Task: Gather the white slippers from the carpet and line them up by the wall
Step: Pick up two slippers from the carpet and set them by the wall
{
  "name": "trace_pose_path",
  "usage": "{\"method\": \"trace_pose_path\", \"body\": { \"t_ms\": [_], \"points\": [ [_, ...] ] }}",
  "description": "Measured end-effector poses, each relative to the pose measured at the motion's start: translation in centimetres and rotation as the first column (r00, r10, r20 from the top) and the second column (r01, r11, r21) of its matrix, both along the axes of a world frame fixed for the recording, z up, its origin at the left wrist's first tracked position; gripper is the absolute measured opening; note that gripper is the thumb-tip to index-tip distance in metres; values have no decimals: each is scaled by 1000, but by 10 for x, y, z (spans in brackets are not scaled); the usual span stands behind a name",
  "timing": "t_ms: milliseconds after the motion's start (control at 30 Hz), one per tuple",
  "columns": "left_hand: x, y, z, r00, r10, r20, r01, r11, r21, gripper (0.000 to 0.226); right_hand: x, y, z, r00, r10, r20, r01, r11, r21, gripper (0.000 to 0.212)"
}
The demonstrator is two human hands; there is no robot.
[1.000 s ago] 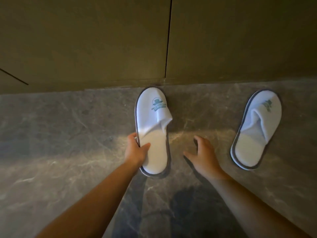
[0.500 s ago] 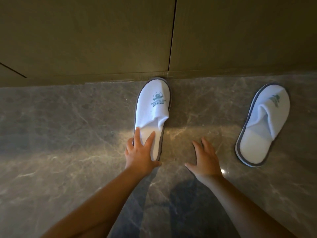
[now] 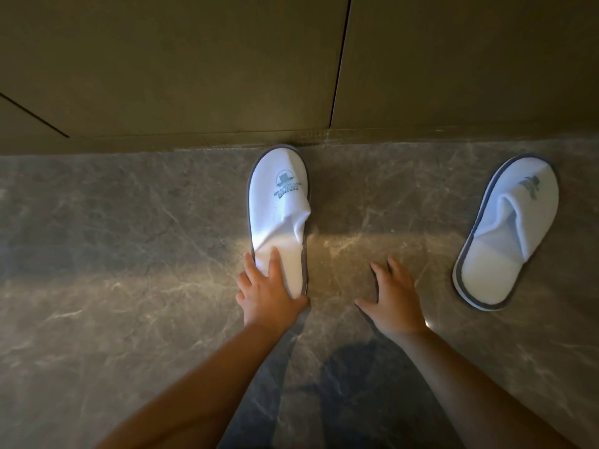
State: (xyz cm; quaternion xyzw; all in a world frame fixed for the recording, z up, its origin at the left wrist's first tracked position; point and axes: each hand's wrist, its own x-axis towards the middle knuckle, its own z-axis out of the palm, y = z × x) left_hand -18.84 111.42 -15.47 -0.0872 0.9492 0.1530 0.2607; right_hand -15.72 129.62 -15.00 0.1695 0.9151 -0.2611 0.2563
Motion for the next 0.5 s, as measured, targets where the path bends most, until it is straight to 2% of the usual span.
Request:
{"method": "trace_pose_path", "body": {
  "t_ms": [100,333,400,500],
  "points": [
    [-4,5,1,999,40,-7,-40,999,10,97,1,0,0,1000,-9,-4,9,1000,-14,73],
    [-6,0,3,999,-32,-10,32,1000,2,99,6,9,7,997,-60,-38,58,996,-73,67],
    [-6,-2,2,995,-94,-29,94,995,13,101,8,16,12,982,-139,-125,137,990,-20,63],
    [-8,-4,0,986,-153,-60,156,987,49,98,11,38,19,930,-270,-250,318,932,174,66]
  ]
}}
